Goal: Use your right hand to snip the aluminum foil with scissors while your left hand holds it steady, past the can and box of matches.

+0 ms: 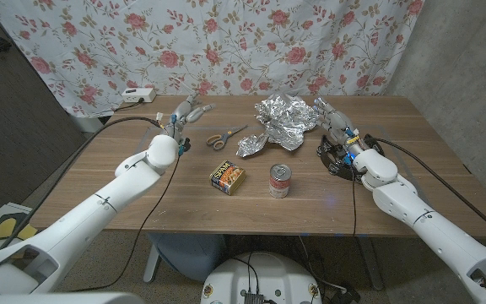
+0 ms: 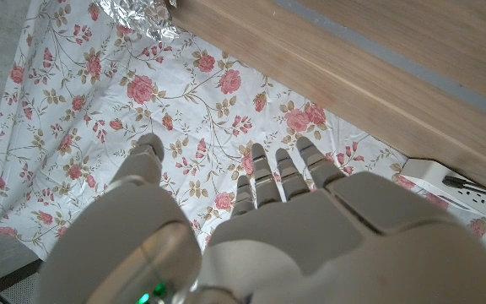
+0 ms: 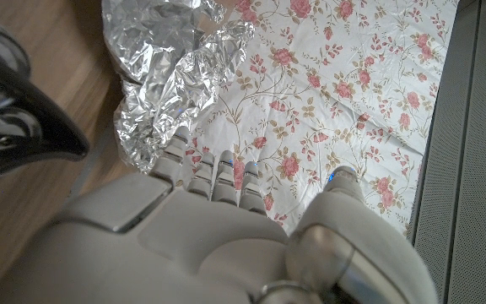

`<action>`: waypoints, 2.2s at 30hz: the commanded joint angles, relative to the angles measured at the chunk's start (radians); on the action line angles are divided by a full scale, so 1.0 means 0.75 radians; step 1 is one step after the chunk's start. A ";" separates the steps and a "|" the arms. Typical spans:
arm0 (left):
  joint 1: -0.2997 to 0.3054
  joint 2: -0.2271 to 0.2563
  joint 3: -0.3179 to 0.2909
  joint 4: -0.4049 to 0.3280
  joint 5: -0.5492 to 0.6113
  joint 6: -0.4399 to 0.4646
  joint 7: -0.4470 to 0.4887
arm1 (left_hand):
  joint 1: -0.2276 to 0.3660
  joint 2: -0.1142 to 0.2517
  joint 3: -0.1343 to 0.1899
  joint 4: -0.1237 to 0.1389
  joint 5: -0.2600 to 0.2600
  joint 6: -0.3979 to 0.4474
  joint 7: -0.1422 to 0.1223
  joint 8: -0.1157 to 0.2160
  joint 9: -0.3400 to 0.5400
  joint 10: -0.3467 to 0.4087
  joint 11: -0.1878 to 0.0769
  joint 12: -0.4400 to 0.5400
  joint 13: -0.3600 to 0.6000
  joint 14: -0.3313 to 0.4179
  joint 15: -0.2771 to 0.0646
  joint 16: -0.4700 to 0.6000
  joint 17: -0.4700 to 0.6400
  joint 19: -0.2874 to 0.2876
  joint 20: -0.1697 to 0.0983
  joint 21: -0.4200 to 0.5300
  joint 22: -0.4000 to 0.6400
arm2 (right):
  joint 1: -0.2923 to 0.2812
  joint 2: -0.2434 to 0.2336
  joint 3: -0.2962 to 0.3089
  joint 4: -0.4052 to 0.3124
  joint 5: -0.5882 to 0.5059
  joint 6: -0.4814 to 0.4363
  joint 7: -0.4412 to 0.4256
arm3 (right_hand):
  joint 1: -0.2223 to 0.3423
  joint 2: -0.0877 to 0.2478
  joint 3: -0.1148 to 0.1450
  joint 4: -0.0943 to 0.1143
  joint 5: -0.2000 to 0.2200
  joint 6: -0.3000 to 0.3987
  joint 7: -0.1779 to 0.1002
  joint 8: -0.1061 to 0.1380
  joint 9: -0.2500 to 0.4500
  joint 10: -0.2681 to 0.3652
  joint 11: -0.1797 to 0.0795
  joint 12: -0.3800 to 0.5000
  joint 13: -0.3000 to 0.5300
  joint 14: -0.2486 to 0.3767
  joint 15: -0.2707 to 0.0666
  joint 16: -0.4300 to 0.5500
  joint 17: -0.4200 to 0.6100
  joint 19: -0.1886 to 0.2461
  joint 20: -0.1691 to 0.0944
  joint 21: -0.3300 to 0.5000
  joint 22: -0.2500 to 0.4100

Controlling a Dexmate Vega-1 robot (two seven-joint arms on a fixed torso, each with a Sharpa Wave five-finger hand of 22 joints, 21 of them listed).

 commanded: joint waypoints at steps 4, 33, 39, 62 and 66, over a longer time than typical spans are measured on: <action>-0.021 0.006 0.035 -0.048 0.105 0.111 0.064 | -0.012 -0.055 -0.033 0.018 -0.012 -0.087 -0.002 -0.010 0.004 0.020 0.001 0.009 0.012 0.003 -0.009 0.001 0.005 0.003 -0.011 -0.001 0.002 | -0.006 0.000 0.001 -0.001 -0.005 0.003 -0.005 | 0.018 0.006 0.010 -0.006 -0.002 -0.007 -0.001 -0.003 0.004 -0.003 0.000 0.008 0.000 0.002 0.001 0.010 0.002 -0.007 -0.001 0.009 0.001; -0.154 0.094 0.143 -0.076 0.326 0.261 -0.115 | -0.005 -0.073 -0.067 0.032 -0.011 -0.097 0.001 0.014 0.003 0.014 0.009 0.000 0.021 -0.022 -0.027 -0.005 0.004 0.001 -0.030 -0.001 0.002 | -0.035 -0.023 0.017 -0.045 -0.019 0.006 -0.032 | 0.023 0.005 0.016 -0.008 -0.003 -0.009 -0.003 -0.005 0.004 -0.024 0.000 0.000 -0.003 -0.005 0.004 0.010 0.000 -0.009 -0.001 0.011 0.001; -0.216 0.091 0.204 -0.055 0.395 0.334 -0.176 | -0.029 -0.097 -0.093 0.042 -0.003 -0.103 0.002 0.013 0.002 0.025 -0.028 0.002 0.021 -0.027 -0.034 -0.005 0.004 -0.002 -0.037 -0.002 0.002 | -0.025 -0.026 0.017 -0.048 -0.025 0.019 -0.019 | 0.024 0.005 0.018 -0.008 -0.003 -0.007 -0.007 -0.004 0.004 -0.022 -0.004 0.001 -0.003 -0.003 0.001 0.012 -0.001 -0.010 -0.001 0.011 0.001; -0.313 0.114 0.334 -0.082 0.618 0.487 -0.379 | -0.011 -0.066 -0.098 0.048 0.008 -0.119 0.007 0.015 0.003 0.055 -0.044 0.011 0.029 -0.030 -0.040 -0.003 0.003 -0.006 -0.040 -0.003 0.002 | -0.037 -0.036 0.021 -0.069 -0.024 0.024 -0.010 | 0.029 0.004 0.023 -0.011 -0.002 -0.006 -0.027 -0.004 0.004 -0.019 -0.008 0.004 -0.004 -0.003 -0.005 0.013 -0.002 -0.009 -0.002 0.012 0.001; -0.354 0.122 0.381 -0.075 0.664 0.495 -0.452 | -0.004 -0.062 -0.099 0.046 0.005 -0.124 0.000 0.014 0.002 0.059 -0.033 0.012 0.030 -0.030 -0.041 -0.002 0.003 -0.005 -0.045 -0.002 0.002 | -0.038 -0.036 0.020 -0.072 -0.025 0.022 -0.010 | 0.030 0.004 0.024 -0.011 -0.002 -0.006 -0.029 -0.004 0.004 -0.019 -0.008 0.004 -0.004 -0.004 -0.004 0.013 -0.002 -0.009 -0.002 0.012 0.001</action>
